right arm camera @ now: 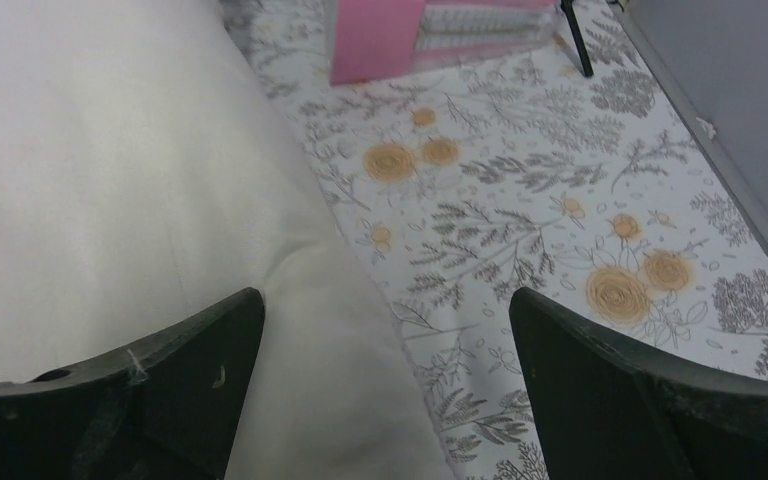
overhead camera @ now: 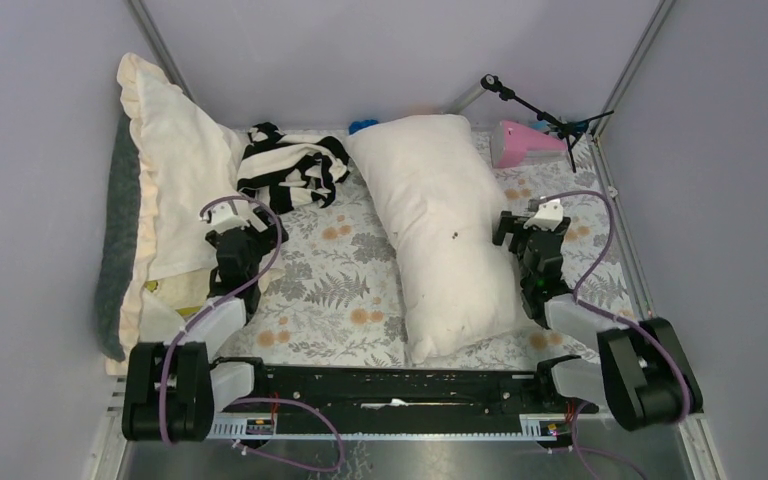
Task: Remove the pillowcase from the pillow
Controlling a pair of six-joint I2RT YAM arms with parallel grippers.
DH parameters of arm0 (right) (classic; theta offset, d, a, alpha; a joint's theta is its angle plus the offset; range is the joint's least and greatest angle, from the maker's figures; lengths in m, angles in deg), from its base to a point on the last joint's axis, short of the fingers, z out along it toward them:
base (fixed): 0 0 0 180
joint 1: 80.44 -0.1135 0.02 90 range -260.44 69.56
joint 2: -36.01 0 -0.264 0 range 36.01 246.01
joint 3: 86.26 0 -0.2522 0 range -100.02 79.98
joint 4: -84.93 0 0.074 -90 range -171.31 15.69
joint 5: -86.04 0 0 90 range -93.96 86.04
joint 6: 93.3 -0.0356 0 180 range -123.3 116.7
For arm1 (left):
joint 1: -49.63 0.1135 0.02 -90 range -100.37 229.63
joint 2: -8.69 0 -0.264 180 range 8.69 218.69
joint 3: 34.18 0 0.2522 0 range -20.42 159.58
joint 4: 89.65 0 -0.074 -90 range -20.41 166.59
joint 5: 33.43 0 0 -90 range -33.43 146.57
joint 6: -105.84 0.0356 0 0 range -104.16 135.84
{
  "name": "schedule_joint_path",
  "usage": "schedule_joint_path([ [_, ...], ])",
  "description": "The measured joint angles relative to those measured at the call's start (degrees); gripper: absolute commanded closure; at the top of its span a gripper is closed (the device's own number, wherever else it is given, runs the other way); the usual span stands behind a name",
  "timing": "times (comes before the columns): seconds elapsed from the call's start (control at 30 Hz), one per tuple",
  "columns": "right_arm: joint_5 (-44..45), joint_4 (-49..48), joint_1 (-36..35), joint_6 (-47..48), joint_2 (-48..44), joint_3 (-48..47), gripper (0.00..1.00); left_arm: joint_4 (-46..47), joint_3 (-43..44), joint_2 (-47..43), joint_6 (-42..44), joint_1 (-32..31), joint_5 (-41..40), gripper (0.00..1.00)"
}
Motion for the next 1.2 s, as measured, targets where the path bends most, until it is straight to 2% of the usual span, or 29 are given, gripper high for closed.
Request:
schedule_joint_path([
  [0.13, 1.0, -13.1, 2.0, 1.5, 8.8, 4.1, 0.00, 8.2, -1.0, 6.2, 6.0, -0.1, 0.2, 0.01],
  [0.27, 0.7, -17.7, 5.5, 1.1, 13.5, 3.0, 0.00, 14.3, -0.8, 12.5, 12.1, -0.3, 0.8, 0.01],
  [0.43, -0.7, -19.9, 8.1, 0.3, 17.5, 2.4, 0.00, 18.5, 2.0, 21.3, 14.7, 1.2, 2.9, 0.04],
  [0.77, -0.5, -29.3, 8.5, -1.2, 20.0, 5.7, 0.00, 25.9, -0.3, 22.2, 19.1, -0.1, 6.5, 0.01],
  [1.2, -3.7, -32.2, 8.5, -0.1, 20.3, 6.5, 0.00, 36.0, -5.2, 23.7, 21.4, -0.1, 8.3, 0.01],
])
